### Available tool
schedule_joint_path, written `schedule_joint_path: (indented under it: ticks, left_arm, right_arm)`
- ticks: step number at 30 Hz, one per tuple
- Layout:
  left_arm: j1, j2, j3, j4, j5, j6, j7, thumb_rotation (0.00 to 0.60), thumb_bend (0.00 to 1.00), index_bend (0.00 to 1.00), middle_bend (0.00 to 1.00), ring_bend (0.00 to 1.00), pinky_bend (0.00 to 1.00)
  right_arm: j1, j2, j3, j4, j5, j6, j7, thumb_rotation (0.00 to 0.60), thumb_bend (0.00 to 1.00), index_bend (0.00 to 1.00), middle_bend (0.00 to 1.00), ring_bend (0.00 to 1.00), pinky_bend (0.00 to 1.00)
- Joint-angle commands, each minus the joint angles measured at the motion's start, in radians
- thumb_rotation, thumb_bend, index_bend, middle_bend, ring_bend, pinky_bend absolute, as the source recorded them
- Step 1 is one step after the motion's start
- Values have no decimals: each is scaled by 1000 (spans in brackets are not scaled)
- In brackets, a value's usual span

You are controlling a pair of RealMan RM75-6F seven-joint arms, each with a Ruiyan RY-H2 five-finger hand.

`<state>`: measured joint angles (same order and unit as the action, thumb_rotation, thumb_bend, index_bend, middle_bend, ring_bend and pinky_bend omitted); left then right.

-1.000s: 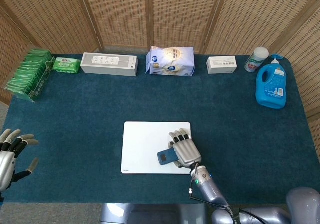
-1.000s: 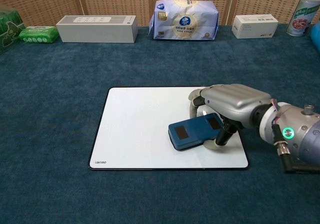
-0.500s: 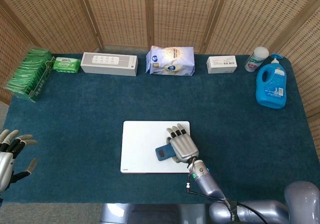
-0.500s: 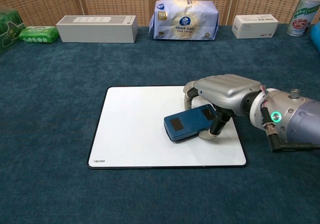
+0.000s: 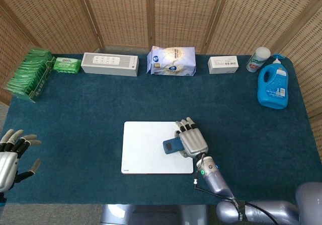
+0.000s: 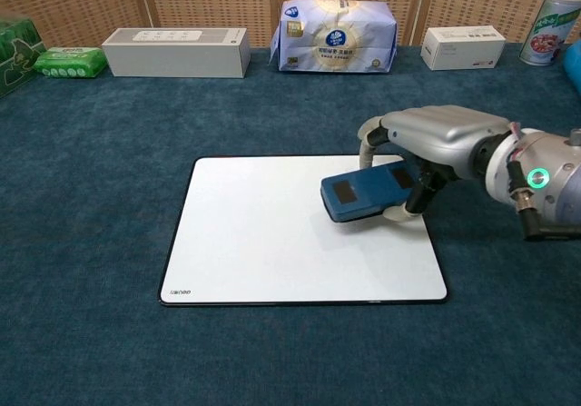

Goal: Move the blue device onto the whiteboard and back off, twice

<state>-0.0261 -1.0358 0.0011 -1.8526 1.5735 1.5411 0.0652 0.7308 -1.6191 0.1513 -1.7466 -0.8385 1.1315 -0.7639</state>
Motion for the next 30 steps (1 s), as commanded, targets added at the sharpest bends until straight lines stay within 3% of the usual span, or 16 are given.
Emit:
schedule_joint_path:
  ticks: [1, 13, 30]
  left_arm:
    - [-2, -2, 1, -5, -2, -5, 9, 600, 417, 327, 279, 127, 26]
    - [-23, -19, -2, -24, -4, -39, 40, 600, 417, 327, 279, 127, 26]
    - [-24, -25, 0, -45, 1, -34, 67, 600, 416, 327, 278, 127, 27]
  right_arm:
    - [-28, 41, -3, -19, -3, 24, 35, 600, 263, 691, 124, 0, 0]
    - [-145, 163, -37, -38, -30, 110, 166, 600, 262, 681, 120, 0, 0]
    - [-208, 211, -50, -30, -66, 123, 235, 600, 257, 659, 98, 0, 0]
